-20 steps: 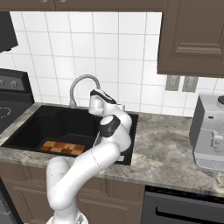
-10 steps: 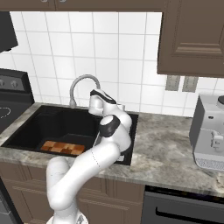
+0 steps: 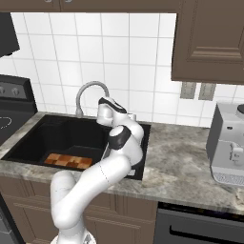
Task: Turn on the sink faucet with hot water and rinse the cutting board for ten seconds, then turn off the faucet. Push the cutting board to reach the water if necessary.
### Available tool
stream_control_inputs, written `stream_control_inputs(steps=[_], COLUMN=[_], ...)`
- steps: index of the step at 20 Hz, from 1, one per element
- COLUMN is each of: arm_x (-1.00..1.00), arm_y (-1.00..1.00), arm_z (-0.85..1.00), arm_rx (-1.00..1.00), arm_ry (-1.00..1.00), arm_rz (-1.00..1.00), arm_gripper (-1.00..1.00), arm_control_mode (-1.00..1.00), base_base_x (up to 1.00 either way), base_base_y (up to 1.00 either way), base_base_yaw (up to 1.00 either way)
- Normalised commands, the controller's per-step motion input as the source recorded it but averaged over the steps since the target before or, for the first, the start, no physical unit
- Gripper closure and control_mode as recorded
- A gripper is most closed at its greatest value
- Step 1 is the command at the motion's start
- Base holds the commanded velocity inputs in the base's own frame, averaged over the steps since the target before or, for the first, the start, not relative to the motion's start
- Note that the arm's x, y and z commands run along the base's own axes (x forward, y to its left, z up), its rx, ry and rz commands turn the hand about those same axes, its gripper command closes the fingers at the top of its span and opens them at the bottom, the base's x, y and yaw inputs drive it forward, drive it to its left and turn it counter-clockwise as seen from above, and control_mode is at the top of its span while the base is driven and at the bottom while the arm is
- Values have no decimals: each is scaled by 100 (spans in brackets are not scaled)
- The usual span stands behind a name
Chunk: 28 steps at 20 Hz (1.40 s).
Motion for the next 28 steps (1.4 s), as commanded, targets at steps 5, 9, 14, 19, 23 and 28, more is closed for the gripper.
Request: stream_control_inputs(steps=[5, 9, 14, 19, 23, 28], arm_x=[0, 0, 0, 0, 0, 0], arm_y=[-1, -1, -4, -12, -9, -7], arm_z=[0, 0, 0, 0, 0, 0], arm_rx=[0, 0, 0, 0, 0, 0], arm_ry=[0, 0, 0, 0, 0, 0], arm_rz=[0, 0, 0, 0, 0, 0], arm_gripper=[-100, -100, -100, -100, -100, -100], arm_control_mode=[-100, -100, -100, -100, -100, -100], base_base_x=[0, 0, 0, 0, 0, 0], base_base_y=[0, 0, 0, 0, 0, 0], base_base_yaw=[0, 0, 0, 0, 0, 0])
